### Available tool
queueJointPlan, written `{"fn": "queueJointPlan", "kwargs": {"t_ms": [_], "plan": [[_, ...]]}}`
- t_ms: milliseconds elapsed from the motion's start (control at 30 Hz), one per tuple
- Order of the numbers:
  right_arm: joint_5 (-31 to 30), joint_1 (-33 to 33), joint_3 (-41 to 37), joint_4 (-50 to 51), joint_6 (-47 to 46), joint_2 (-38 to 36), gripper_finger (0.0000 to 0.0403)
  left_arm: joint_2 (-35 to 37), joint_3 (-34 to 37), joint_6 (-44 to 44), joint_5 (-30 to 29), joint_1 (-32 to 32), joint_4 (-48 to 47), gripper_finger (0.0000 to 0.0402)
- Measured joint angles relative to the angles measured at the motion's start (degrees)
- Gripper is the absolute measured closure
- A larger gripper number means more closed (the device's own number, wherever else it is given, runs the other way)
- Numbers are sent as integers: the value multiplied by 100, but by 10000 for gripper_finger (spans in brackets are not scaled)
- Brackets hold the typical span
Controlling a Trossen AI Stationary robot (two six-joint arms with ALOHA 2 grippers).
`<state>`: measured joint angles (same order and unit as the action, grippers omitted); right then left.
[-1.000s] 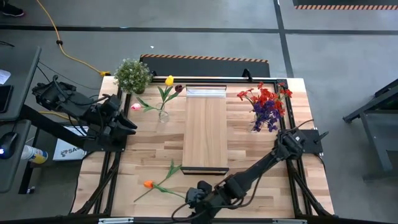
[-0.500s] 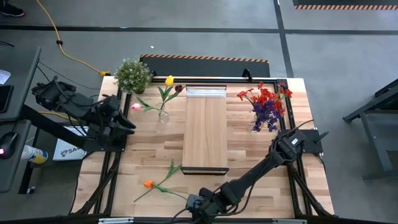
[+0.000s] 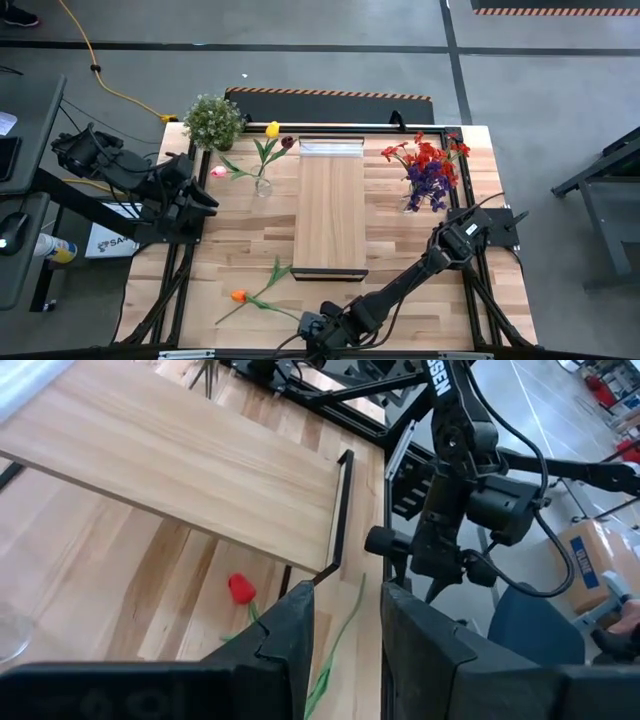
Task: Pick and place flowers into a vace then onto a shelf
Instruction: Put the orange tulip into the left transparent vase
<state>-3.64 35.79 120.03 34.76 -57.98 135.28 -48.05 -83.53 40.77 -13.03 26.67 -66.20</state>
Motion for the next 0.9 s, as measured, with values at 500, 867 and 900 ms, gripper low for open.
{"fn": "queueJointPlan", "kwargs": {"t_ms": [500,867,900], "plan": [[-205,2,2,381,142,83,210,0,0,0,-3,0,3,252],[-517,11,0,551,240,188,210,-2,0,-1,-6,0,1,252],[-568,6,0,598,250,188,210,-2,0,0,-6,1,1,252]]}}
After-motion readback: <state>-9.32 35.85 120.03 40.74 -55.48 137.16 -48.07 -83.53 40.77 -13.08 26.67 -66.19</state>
